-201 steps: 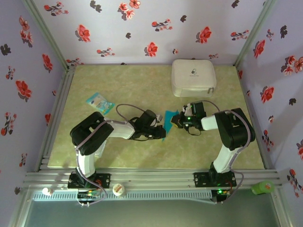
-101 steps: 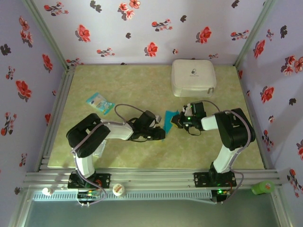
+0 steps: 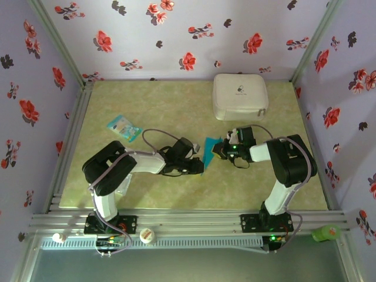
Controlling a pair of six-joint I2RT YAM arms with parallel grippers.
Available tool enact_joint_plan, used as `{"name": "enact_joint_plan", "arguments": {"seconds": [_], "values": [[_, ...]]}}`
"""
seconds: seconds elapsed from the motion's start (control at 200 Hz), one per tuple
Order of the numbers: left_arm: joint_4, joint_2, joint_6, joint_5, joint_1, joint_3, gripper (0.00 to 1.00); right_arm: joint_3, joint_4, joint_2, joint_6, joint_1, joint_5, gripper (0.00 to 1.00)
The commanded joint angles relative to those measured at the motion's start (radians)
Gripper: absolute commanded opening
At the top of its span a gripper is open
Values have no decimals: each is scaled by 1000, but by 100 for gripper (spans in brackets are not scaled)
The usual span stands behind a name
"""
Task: Fold a paper plane with a square sheet of paper (pick it up from the middle)
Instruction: Fold the wing for the fifth time at the center of the table.
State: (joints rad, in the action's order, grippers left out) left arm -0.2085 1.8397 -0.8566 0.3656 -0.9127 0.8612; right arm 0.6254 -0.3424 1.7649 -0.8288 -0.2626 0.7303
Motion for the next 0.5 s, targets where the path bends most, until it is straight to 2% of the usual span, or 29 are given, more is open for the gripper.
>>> {"name": "enact_joint_plan", "arguments": {"seconds": [0.0,0.27,0.49], "values": [[77,29,16,-16,-8,-5,13,-23,97,0,26,-1,-68,8],[40,2,0,-13,-14,-47,11,-21,125,-8,34,0,-90,8],[9,-52,4,-13,-15,-52,21,-16,134,-11,27,-1,-115,7]]}}
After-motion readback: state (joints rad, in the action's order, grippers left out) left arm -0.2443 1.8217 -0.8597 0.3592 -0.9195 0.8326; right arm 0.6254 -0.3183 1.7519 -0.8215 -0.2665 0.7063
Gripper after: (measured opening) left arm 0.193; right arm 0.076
